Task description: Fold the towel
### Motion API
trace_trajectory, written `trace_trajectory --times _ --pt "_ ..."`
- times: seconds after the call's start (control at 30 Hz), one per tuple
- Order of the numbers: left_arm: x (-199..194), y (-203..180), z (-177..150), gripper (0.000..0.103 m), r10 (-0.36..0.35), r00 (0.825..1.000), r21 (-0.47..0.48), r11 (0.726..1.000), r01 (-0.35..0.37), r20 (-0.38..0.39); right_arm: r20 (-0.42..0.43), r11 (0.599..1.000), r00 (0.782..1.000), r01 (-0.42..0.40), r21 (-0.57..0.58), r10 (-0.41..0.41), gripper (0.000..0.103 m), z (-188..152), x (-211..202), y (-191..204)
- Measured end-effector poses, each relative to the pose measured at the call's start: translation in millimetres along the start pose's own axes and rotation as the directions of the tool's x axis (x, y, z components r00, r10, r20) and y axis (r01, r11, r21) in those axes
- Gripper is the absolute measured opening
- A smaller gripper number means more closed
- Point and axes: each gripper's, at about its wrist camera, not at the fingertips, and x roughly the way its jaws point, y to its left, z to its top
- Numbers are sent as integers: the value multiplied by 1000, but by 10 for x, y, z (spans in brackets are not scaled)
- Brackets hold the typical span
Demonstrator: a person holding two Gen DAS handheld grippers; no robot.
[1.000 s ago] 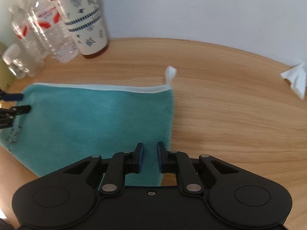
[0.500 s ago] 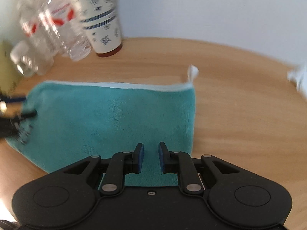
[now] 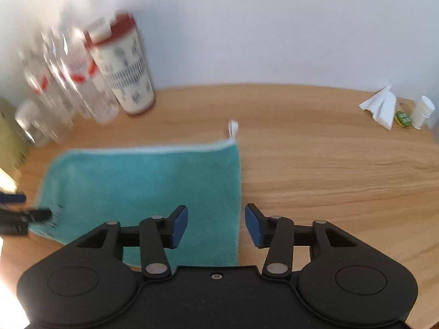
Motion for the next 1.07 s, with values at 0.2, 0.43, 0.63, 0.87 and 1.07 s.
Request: trace_trajectory --times 0.2,0.43,0.63,0.87,1.07 --pt "-628 -205 11 102 2 999 12 1000 -2 36 -3 999 999 46 -10 -46 57 9 -372 150" --pt "-1031 -168 -60 102 -29 996 13 1000 28 89 -2 995 996 89 39 -89 57 -160 -802 377" --pt "-1240 -88 -206 102 -23 997 4 1000 23 71 5 989 990 143 21 -144 58 -285 -1033 666" --pt "-1302 -28 -316 102 -5 997 31 1000 3 71 21 987 987 159 25 -159 58 -364 -1157 835" --pt "-1323 48 -378 102 -7 997 17 1000 6 71 6 985 985 170 36 -170 59 -371 -1136 848"
